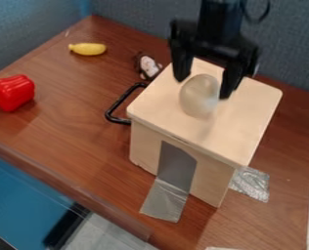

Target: Moved the white object from the left side of the table to the top of the drawer

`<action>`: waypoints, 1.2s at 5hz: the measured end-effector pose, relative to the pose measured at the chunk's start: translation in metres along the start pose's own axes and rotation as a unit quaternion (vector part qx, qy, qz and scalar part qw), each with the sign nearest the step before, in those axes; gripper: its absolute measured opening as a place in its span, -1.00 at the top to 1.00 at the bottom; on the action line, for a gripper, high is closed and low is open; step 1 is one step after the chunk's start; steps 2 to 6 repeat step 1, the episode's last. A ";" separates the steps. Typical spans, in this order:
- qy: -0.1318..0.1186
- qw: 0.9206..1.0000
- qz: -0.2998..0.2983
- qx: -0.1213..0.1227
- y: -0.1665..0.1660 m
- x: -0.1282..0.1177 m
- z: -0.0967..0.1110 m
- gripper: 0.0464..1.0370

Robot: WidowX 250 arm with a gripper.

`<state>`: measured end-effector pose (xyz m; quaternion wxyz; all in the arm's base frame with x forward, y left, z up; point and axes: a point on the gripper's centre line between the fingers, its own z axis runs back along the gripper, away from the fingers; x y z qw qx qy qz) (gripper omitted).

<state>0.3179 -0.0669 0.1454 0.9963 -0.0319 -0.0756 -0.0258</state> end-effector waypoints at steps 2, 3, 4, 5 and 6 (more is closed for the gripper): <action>-0.010 1.000 0.003 0.006 0.004 0.000 0.017 -0.93; -0.010 1.000 0.003 0.006 0.004 0.000 0.017 -0.93; -0.010 1.000 0.003 0.006 0.004 0.000 0.017 -0.93; -0.010 1.000 0.003 0.006 0.004 0.000 0.017 -0.93; -0.010 1.000 0.003 0.006 0.004 0.000 0.017 -0.93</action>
